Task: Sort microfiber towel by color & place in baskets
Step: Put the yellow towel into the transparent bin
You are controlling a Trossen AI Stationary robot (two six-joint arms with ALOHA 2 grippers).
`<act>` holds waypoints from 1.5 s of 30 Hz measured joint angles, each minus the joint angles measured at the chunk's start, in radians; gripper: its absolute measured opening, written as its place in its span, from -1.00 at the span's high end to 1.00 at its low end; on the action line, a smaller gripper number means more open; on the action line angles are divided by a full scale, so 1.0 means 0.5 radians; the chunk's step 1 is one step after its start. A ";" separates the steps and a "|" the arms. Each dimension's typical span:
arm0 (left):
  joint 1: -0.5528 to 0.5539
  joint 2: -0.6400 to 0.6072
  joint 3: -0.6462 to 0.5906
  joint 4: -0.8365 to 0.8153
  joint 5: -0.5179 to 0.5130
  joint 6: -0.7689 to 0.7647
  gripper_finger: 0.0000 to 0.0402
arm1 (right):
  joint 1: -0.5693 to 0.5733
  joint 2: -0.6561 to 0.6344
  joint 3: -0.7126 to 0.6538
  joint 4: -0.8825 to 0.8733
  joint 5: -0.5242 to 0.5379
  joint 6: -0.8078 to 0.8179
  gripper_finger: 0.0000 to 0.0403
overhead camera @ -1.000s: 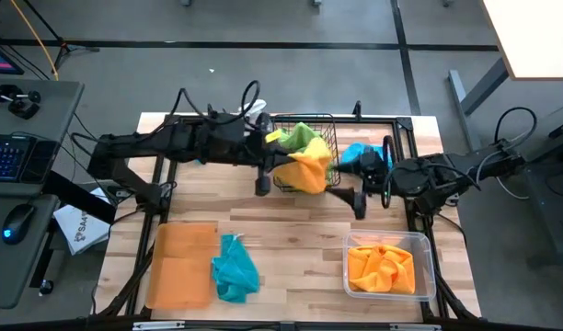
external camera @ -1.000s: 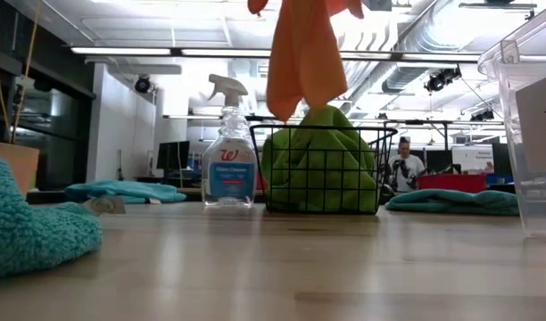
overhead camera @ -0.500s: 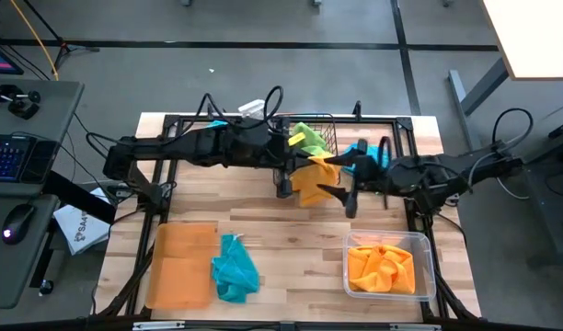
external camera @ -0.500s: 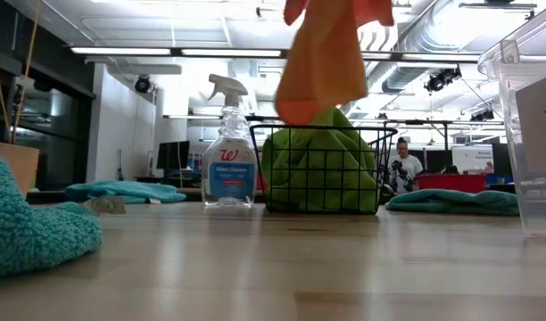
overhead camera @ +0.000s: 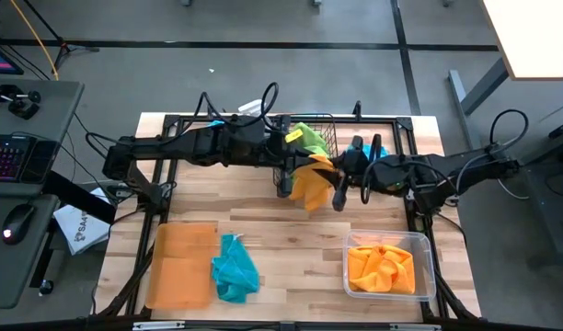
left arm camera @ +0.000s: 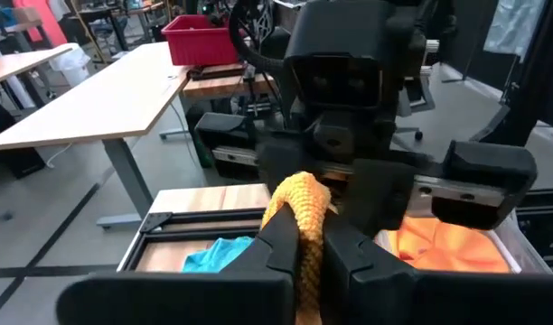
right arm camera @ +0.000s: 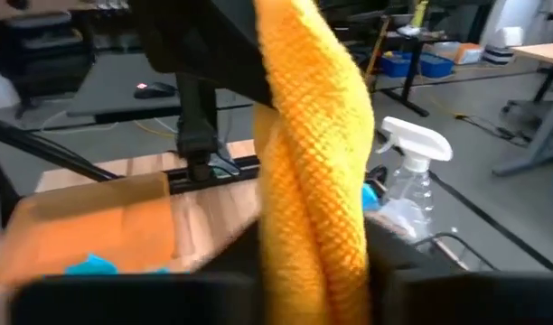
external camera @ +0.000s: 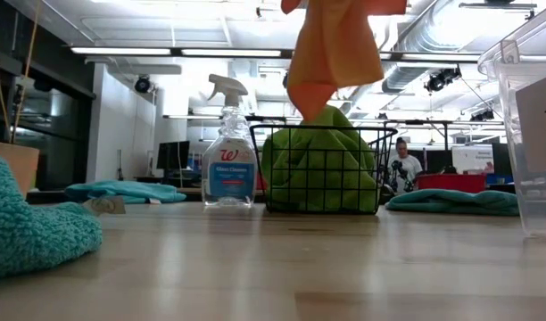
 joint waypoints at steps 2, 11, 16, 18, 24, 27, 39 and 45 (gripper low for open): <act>0.000 0.000 0.000 -0.005 0.000 0.000 0.91 | 0.000 -0.007 0.000 -0.009 -0.060 0.040 0.90; 0.065 -0.188 0.002 -0.668 -0.082 -0.058 0.39 | 0.002 -0.256 0.172 -0.867 -0.045 0.416 0.97; 0.161 -0.315 -0.058 -1.171 -0.116 -0.239 0.19 | 0.134 -0.434 0.374 -1.205 -0.255 0.698 0.98; 0.196 -0.375 -0.158 -1.155 -0.117 -0.298 0.16 | 0.233 -0.475 0.400 -1.212 -0.348 0.836 0.99; 0.240 -0.555 -0.550 -0.749 -0.040 -0.428 0.15 | 0.691 -0.482 0.294 -1.348 -0.389 1.406 0.99; 0.235 -0.618 -0.713 -0.552 -0.009 -0.504 0.15 | 0.961 -0.454 0.188 -1.314 -0.359 1.741 1.00; 0.291 -0.655 -0.821 -0.431 -0.011 -0.492 0.15 | 1.813 -0.362 0.142 -1.700 -0.028 3.012 1.00; 0.317 -0.654 -0.821 -0.423 -0.011 -0.445 0.15 | 1.860 -0.216 0.127 -1.845 0.060 3.241 1.00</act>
